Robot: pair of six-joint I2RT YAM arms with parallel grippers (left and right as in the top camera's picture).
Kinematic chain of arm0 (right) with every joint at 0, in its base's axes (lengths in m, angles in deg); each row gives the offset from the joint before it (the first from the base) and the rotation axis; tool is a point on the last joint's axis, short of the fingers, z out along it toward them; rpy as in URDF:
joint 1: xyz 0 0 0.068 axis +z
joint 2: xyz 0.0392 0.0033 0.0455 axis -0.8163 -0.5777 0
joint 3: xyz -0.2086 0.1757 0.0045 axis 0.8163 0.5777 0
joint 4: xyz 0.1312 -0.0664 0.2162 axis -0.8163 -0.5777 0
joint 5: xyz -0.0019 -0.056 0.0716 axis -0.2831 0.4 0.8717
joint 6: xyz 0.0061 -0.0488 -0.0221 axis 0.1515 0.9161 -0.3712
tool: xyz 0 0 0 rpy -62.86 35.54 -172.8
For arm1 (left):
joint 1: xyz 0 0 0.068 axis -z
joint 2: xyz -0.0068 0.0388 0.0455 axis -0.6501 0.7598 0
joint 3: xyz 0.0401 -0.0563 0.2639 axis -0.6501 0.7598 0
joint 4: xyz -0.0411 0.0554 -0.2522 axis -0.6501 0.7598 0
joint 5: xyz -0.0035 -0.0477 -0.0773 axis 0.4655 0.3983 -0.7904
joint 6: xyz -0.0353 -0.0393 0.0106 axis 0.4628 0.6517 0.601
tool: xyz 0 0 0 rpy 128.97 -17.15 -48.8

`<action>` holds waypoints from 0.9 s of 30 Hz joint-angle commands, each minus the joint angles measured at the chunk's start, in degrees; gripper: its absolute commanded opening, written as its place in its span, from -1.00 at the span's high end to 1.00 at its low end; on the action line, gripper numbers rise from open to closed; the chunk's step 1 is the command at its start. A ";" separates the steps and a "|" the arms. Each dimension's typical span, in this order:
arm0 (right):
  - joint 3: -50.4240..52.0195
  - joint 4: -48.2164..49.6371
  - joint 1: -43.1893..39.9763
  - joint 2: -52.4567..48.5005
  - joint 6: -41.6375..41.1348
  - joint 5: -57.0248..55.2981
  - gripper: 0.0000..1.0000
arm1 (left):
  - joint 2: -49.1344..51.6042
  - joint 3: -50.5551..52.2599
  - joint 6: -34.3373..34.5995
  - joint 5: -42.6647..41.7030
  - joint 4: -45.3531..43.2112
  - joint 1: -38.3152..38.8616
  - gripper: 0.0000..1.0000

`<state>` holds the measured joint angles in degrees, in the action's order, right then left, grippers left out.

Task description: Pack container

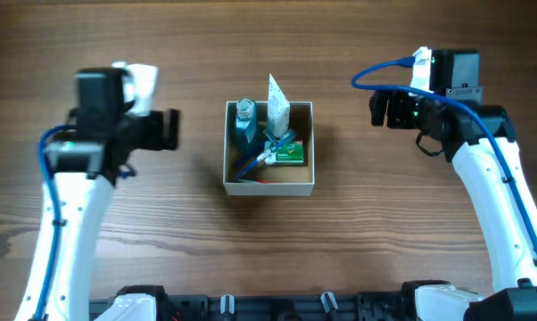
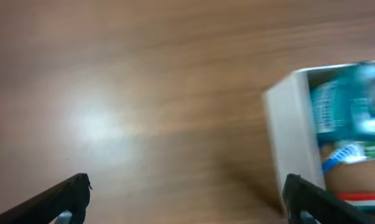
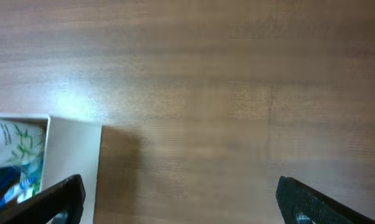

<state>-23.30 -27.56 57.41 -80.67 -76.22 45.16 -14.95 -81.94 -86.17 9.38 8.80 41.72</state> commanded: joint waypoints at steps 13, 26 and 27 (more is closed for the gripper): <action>23.78 -6.95 13.46 45.86 -22.34 -7.61 -1.00 | -48.19 22.62 8.46 -7.74 6.14 -9.11 -0.99; 42.14 18.12 5.25 72.98 -3.87 -8.92 -1.00 | -48.11 22.62 8.46 -7.74 7.30 -9.11 -1.00; 47.87 25.00 4.42 77.22 -2.43 -8.92 -0.99 | -48.11 22.62 8.46 -7.74 7.30 -9.11 -1.00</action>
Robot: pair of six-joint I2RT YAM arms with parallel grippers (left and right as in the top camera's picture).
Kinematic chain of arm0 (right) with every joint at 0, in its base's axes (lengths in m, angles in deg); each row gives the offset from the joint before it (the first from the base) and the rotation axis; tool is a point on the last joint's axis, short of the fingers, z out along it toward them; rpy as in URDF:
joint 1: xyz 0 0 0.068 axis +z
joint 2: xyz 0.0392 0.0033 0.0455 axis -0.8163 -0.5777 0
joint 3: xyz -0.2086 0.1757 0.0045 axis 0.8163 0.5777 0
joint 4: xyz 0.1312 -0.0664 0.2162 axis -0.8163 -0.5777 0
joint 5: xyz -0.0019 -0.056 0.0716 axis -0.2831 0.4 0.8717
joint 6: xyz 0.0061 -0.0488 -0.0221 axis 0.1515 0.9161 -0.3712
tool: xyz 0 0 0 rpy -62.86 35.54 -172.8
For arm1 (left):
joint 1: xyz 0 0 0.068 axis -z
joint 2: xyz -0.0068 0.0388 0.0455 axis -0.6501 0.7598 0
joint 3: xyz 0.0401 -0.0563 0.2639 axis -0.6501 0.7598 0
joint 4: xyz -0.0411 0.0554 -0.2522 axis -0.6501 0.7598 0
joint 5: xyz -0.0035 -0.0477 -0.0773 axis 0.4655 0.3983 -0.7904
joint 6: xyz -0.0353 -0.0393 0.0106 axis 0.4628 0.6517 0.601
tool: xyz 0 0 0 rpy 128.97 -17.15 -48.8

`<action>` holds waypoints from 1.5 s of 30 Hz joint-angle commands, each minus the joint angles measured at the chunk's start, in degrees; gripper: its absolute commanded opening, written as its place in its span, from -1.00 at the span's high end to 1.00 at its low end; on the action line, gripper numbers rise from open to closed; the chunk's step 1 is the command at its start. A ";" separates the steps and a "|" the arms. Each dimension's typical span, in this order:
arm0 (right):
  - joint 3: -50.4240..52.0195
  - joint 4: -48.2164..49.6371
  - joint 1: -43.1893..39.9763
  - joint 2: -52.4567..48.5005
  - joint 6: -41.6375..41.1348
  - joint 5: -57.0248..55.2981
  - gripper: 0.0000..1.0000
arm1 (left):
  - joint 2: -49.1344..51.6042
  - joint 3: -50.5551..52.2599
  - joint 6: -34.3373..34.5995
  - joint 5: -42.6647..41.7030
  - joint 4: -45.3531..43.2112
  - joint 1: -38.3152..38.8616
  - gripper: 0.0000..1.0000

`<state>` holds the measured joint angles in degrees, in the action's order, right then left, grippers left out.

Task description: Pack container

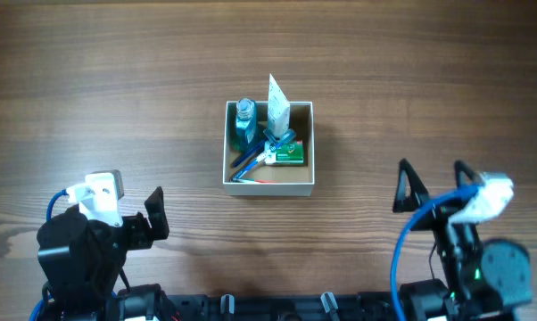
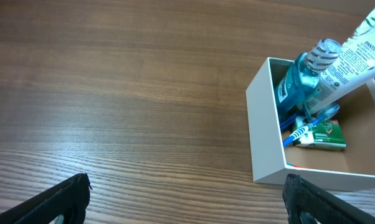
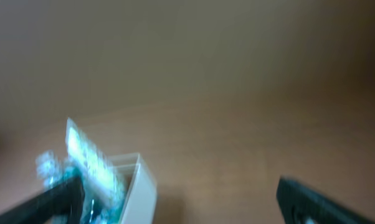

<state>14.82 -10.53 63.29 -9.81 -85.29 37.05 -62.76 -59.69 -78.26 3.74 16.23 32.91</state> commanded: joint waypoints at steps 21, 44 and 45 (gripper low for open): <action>31.04 26.75 -3.67 9.60 7.72 4.20 -1.00 | -0.31 0.37 0.55 -2.10 -0.13 -0.31 -0.99; 31.06 26.77 -3.67 9.60 7.69 4.20 -0.99 | -25.75 45.38 -2.93 1.03 -56.19 9.01 -0.99; 31.04 26.75 -3.67 9.60 7.69 4.20 -1.00 | -25.75 45.38 -2.64 0.85 -53.79 8.98 -0.99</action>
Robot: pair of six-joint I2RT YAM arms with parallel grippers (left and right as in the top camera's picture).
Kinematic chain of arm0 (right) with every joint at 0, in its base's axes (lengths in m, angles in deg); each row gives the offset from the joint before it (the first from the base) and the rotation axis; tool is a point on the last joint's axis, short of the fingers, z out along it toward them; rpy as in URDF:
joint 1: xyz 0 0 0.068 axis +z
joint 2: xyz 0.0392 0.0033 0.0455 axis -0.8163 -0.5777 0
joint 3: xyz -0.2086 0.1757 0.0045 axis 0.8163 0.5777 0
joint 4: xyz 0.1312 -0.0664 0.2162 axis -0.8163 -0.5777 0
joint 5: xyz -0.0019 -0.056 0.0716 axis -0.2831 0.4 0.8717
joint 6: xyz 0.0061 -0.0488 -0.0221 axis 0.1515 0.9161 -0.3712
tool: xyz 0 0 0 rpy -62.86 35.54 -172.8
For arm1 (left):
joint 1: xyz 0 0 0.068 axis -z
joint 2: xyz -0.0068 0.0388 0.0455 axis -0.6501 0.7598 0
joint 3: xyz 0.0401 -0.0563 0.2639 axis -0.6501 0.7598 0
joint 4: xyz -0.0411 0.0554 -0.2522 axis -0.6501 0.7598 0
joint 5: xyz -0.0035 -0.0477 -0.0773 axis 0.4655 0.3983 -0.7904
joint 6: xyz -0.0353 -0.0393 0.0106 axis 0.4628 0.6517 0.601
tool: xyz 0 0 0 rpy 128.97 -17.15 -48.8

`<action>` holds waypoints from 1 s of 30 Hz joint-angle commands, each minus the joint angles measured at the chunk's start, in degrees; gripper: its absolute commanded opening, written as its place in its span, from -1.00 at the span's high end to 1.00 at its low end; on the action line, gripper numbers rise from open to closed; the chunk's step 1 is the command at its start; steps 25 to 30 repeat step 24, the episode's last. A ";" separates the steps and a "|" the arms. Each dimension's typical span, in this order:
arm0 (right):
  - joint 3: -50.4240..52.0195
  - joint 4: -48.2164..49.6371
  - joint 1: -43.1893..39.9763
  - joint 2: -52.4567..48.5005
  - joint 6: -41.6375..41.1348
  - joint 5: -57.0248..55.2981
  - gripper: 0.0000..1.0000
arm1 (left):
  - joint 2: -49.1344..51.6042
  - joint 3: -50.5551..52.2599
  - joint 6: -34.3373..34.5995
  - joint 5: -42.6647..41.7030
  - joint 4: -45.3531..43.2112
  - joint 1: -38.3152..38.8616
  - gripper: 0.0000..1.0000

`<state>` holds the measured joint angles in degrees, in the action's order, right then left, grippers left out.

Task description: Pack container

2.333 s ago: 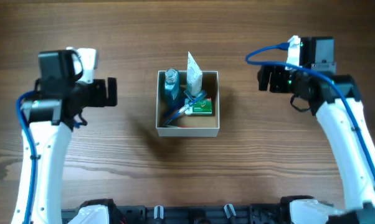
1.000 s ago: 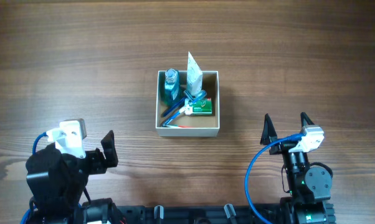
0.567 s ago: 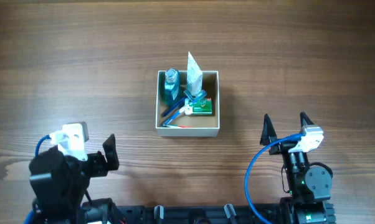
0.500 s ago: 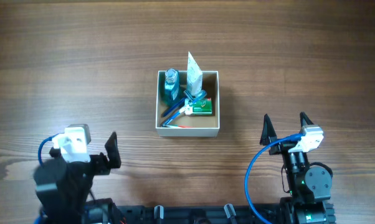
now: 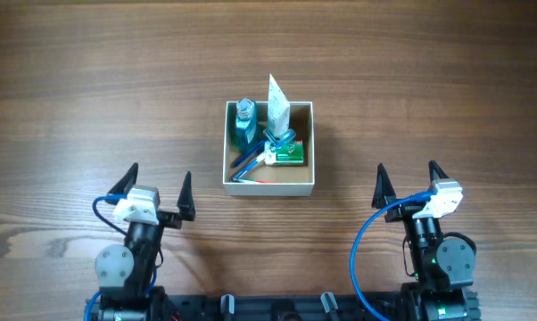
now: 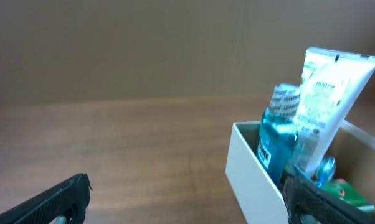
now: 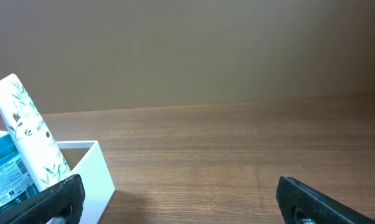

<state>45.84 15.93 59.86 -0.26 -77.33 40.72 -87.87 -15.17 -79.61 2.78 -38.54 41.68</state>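
A white open box (image 5: 304, 147) sits mid-table, holding a blue mouthwash bottle (image 5: 243, 120), an upright white tube (image 5: 278, 109), a blue toothbrush (image 5: 255, 157) and a green packet (image 5: 289, 153). My left gripper (image 5: 156, 190) rests low at the front left, open and empty. At the front right my right gripper (image 5: 407, 185) is likewise open with nothing in it. Both wrist views look toward the box (image 6: 253, 171) (image 7: 88, 171) from table level, with the bottle (image 6: 278, 134) and the tube (image 7: 28, 130) rising above its wall.
Brown wooden tabletop (image 5: 429, 80) surrounds the box. The arm bases and a black rail (image 5: 268, 308) line the front edge.
Both arms have folded further down toward the front edge; the wrist cameras now look level across the table at the box. The box contents are unchanged.
Both grippers were open at either side of the packed box, level with it. Then both had drawn back to the front corners. Now they rest low at the front edge, still open and empty, the box untouched.
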 commanded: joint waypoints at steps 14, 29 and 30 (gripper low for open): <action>0.04 0.28 -0.24 0.04 -0.24 0.52 -1.00 | -0.42 0.85 1.51 1.42 2.71 0.26 -1.00; 0.02 0.31 -0.24 0.04 -0.26 0.52 -0.99 | -0.42 0.85 1.49 1.44 2.71 0.26 -0.99; 0.02 0.31 -0.24 0.04 -0.26 0.52 -0.99 | -0.42 0.85 1.49 1.44 2.71 0.26 -0.99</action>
